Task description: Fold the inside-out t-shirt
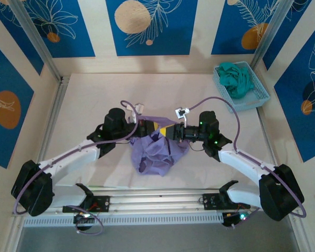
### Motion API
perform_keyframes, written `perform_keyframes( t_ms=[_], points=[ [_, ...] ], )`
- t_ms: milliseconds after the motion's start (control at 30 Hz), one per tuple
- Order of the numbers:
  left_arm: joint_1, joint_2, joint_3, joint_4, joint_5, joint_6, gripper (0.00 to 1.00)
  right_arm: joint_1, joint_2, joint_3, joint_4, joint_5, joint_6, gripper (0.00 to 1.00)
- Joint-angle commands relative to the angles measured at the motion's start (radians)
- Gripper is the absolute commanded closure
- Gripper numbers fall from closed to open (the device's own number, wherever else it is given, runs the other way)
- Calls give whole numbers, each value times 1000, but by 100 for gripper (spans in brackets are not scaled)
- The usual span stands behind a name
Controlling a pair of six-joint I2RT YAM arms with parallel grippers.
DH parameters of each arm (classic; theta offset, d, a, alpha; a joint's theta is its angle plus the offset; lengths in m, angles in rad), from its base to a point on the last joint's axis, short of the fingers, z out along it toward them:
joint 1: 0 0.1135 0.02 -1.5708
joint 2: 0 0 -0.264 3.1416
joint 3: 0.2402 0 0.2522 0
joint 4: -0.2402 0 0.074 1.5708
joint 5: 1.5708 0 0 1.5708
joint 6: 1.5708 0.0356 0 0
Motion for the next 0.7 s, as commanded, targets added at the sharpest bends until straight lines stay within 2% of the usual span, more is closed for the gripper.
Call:
perform_keyframes(
  t_ms=[0, 67, 167, 467, 667],
  points=[
    [12, -20, 51, -54, -5, 50, 100, 1, -40, -9, -121, 72, -85, 100],
    [11, -51, 56, -84, -2, 68, 100, 11, -76, 0, -242, 177, -160, 95],
    [11, -79, 58, -110, 26, 60, 100, 31, -110, 4, -311, 253, -222, 88],
    [7, -131, 54, -140, 19, -3, 100, 106, -136, 30, -415, 274, -352, 64],
    [-4, -139, 99, -220, -5, 26, 100, 126, -138, 38, -436, 275, -384, 56]
  ],
)
